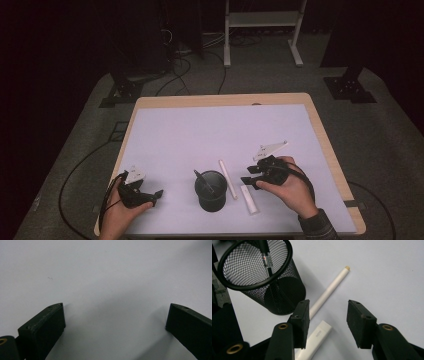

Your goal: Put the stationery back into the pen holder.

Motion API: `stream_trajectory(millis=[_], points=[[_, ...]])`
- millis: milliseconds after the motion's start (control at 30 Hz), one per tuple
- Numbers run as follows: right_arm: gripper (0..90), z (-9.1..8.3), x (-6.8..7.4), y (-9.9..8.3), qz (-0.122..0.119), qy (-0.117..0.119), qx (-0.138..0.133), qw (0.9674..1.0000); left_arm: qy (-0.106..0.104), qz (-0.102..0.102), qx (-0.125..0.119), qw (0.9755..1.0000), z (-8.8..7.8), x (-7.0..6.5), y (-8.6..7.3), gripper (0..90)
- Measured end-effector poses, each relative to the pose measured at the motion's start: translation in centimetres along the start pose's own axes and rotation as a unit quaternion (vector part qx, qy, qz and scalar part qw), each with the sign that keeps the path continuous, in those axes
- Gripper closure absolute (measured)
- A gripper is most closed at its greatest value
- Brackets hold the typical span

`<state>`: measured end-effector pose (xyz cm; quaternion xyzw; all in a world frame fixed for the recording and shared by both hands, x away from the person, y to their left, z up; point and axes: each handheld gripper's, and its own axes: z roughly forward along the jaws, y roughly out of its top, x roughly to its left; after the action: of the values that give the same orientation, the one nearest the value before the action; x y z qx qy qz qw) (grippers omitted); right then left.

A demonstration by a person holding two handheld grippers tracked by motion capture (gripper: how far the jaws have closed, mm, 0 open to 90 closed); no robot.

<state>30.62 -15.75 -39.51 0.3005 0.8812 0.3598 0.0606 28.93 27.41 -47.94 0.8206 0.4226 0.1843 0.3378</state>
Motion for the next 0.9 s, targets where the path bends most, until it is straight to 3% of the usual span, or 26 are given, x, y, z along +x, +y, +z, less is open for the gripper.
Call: stream_trajectory(millis=[900], points=[[44.4, 2.6, 0.6, -2.8, 0.026, -0.009, 0.055, 0.9981, 0.000, 0.002, 0.001, 1.0000, 0.0, 0.0, 0.0, 1.4]])
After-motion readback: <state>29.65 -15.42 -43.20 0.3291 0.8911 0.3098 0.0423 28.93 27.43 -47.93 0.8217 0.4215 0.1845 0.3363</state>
